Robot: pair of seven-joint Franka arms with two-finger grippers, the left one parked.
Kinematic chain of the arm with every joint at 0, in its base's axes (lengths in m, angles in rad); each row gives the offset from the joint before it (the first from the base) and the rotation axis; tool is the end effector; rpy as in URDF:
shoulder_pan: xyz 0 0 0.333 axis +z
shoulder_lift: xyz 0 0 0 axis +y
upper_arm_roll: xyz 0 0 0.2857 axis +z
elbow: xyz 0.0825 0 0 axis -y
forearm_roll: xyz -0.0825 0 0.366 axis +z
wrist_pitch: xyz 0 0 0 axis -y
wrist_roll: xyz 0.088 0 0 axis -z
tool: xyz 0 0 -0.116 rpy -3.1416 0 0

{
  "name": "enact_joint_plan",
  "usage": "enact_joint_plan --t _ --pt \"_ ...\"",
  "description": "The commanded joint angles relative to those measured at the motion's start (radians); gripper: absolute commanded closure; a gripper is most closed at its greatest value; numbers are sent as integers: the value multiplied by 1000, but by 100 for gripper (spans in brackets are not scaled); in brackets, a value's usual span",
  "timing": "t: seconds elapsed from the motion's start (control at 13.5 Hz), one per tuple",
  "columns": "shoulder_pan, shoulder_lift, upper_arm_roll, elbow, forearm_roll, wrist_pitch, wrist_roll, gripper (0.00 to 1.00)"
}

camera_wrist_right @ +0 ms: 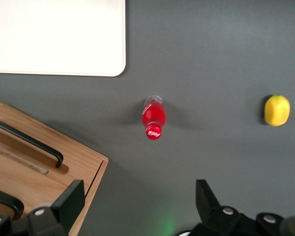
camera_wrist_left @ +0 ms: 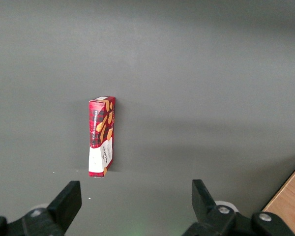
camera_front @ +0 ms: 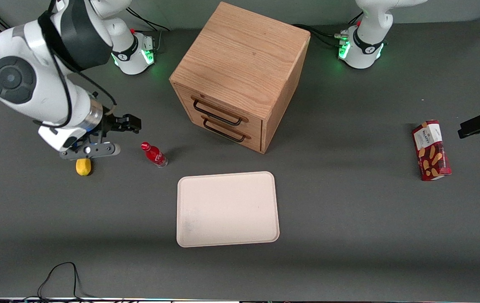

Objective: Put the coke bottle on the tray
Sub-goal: 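Move the open right gripper toward the red Coca-Cola bottle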

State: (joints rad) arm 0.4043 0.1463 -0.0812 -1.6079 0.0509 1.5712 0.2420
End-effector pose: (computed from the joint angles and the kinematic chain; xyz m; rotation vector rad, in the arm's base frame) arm 0.5318 0.1867 0.4882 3.1123 0.1186 -0.2906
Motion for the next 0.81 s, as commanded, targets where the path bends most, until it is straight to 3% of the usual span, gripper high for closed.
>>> enact_joint_plan --t 0.0,0.74 --pt "16 -88 -5 -136 9 53 23 0" --pt "11 -25 -9 -145 -19 70 16 1"
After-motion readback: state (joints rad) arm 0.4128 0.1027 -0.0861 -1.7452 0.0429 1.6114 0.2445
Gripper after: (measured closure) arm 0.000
